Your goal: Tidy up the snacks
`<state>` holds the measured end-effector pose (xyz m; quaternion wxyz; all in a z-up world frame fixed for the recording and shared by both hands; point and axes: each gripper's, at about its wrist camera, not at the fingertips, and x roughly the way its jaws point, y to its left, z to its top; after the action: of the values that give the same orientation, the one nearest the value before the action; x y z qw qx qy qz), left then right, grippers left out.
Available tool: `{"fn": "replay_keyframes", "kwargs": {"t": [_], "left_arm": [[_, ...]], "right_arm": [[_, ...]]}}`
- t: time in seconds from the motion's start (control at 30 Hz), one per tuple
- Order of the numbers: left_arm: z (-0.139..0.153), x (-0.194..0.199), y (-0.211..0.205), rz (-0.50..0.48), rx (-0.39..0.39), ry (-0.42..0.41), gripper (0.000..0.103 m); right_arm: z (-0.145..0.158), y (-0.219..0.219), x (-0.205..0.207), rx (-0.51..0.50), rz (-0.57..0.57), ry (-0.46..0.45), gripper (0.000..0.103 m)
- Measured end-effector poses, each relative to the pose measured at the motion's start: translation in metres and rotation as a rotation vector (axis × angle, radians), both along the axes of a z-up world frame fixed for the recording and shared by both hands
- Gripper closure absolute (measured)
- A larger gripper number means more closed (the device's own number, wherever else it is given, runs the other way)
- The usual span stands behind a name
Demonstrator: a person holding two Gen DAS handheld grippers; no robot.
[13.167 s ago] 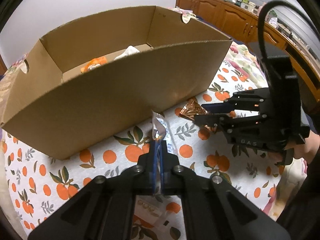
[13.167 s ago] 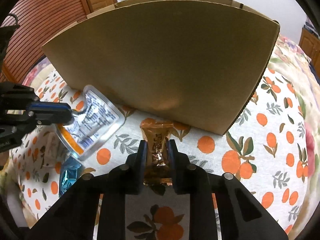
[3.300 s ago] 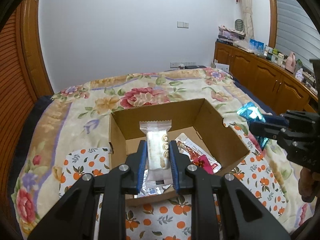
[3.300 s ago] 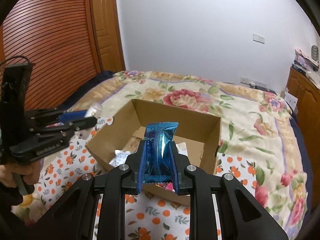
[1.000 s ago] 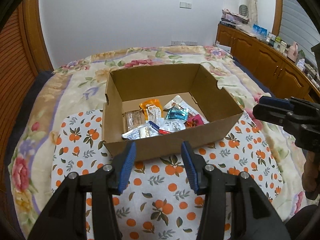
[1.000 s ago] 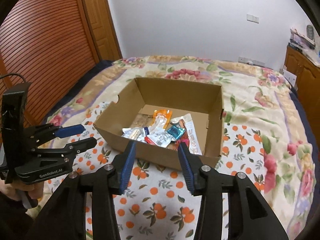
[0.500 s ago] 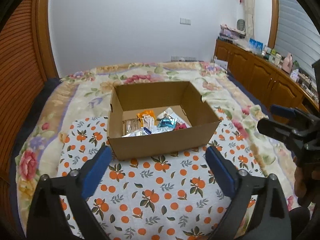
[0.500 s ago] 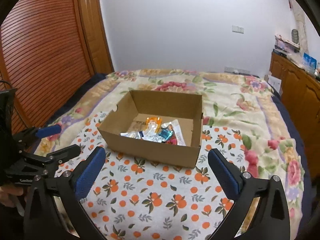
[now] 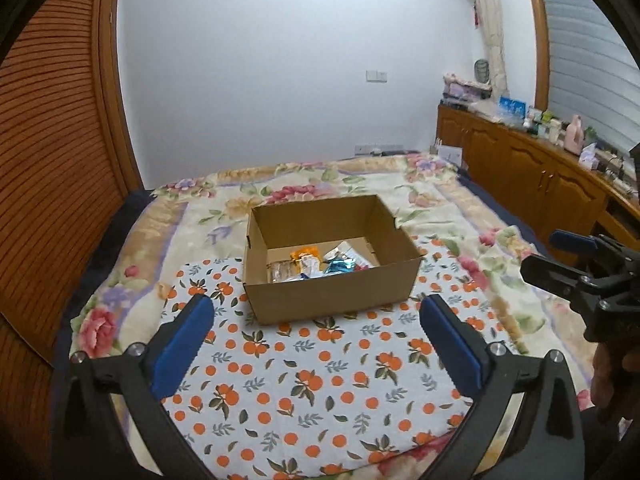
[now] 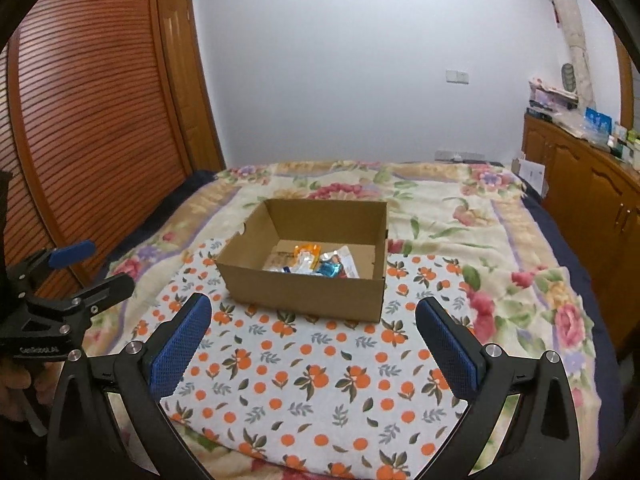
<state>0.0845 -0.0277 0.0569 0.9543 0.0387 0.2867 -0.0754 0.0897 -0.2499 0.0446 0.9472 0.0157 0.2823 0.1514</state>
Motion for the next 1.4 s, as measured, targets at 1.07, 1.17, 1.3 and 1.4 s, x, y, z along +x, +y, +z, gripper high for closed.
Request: {"fn": "replay_keyframes", "kwargs": {"t": [1.07, 1.17, 1.3, 1.4], "left_arm": [[-0.041, -0.083, 0.01, 0.063, 0.022, -0.083, 0.0], [-0.048, -0.08, 0.009, 0.068, 0.02, -0.077, 0.0], [-0.058, -0.074, 0.007, 0.066, 0.027, -0.057, 0.0], [-0.066, -0.072, 0.006, 0.067, 0.04, -0.05, 0.0]], "right_arm": [[-0.055, -0.027, -0.083, 0.021, -0.064, -0.088, 0.0], [-0.065, -0.026, -0.081, 0.02, -0.068, -0.076, 0.0], [-0.078, -0.023, -0.076, 0.011, -0.07, -0.059, 0.0], [-0.086, -0.024, -0.075, -0.004, -0.075, -0.064, 0.0]]}}
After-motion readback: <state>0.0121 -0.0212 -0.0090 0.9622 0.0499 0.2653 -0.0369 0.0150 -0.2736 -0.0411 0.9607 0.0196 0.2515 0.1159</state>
